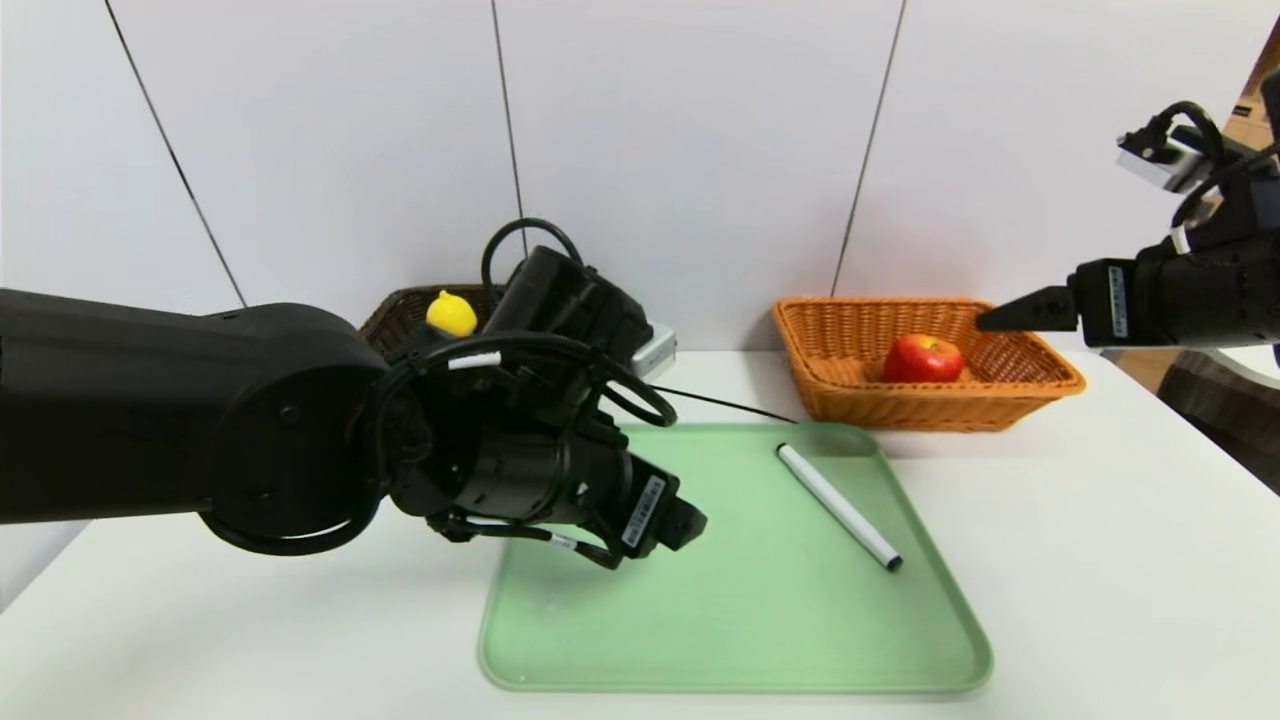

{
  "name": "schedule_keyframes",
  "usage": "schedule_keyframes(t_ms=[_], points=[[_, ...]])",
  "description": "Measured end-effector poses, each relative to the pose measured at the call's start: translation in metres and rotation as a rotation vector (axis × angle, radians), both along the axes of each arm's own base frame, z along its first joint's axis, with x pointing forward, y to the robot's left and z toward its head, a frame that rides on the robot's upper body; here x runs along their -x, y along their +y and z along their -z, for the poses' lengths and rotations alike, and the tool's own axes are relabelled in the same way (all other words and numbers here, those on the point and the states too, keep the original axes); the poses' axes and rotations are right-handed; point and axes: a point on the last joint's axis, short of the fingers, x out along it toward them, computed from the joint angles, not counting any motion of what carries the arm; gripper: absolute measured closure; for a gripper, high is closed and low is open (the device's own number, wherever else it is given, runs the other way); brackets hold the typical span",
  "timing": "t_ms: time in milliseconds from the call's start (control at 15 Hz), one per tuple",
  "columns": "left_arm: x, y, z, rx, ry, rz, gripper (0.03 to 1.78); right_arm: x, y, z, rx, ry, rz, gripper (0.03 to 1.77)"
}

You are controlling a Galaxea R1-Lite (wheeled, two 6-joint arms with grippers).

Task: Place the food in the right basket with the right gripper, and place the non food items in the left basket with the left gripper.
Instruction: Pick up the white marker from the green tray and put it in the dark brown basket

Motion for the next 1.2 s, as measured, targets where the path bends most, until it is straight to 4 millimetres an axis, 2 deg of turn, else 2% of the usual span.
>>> schedule_keyframes(t_ms=[333,600,933,1200], points=[[-0.011,-0.025,0.011,-0.027,-0.011,-0.02,0.12,0.044,-0.004,0.026,0.011,0.062,-0.007,0.11],[-0.014,-0.048,0.018,-0.027,-0.006,-0.032,0.12,0.068,-0.001,0.043,0.017,0.102,-0.036,0.11],[-0.013,-0.066,0.019,-0.026,-0.026,-0.02,0.12,0.08,0.001,0.049,0.016,0.111,-0.052,0.11],[-0.016,-0.073,0.005,0.012,-0.067,-0.001,0.12,0.082,0.0,0.05,0.016,0.112,-0.048,0.11]])
